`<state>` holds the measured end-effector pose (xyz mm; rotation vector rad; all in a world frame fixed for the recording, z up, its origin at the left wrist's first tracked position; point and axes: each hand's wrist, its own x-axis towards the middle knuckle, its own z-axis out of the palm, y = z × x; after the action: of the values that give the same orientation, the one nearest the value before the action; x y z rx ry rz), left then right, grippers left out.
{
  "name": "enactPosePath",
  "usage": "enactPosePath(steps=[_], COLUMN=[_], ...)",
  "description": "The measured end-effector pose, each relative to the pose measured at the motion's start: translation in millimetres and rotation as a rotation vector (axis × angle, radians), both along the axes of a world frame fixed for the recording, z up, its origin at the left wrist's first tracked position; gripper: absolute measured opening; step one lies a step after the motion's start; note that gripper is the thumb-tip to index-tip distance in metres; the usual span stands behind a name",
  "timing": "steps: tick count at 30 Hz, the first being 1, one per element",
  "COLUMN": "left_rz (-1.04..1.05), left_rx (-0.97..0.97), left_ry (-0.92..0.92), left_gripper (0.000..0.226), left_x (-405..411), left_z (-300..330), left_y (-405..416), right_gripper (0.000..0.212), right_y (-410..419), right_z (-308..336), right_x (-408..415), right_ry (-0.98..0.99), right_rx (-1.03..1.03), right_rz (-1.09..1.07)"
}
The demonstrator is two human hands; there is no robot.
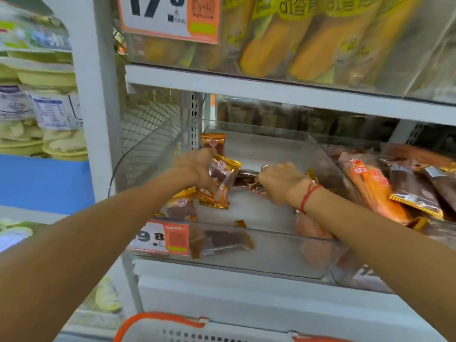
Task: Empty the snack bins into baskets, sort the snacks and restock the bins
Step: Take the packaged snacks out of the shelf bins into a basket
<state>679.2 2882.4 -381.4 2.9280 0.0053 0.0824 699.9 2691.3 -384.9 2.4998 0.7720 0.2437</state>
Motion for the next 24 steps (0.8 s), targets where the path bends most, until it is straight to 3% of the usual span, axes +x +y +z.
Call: enactPosePath(steps=[4, 8, 16, 20, 24], left_rz=[-0.046, -0.041, -0.117, -0.112, -0.1], left_rx=[0.041, 0.075, -0.205, -0.407, -0.448], left_ry=[-0.166, -0.348, -0.671, -0.543, -0.322], left_gripper=[0.054, 0.049, 0.042, 0.04, 0.041], left_x=[-41, -77, -179, -241, -272], left_z=[9, 22, 61, 60, 19], left_y=[-11, -14, -21, -22, -19], right_gripper=[0.032, 0.037, 0.044, 0.041, 0.038], right_y=[-14, -32, -79, -95, -103], right_z=[6, 24, 65, 53, 14], right_x=[-34, -72, -158, -217, -250], right_ry=[-0.029, -0.003, -0.154, -0.046, 0.258], right_rx=[0.169, 0.332, 0.743, 0.978, 1.057], right_rz=[0.085, 0.096, 0.285, 0.409, 0.354])
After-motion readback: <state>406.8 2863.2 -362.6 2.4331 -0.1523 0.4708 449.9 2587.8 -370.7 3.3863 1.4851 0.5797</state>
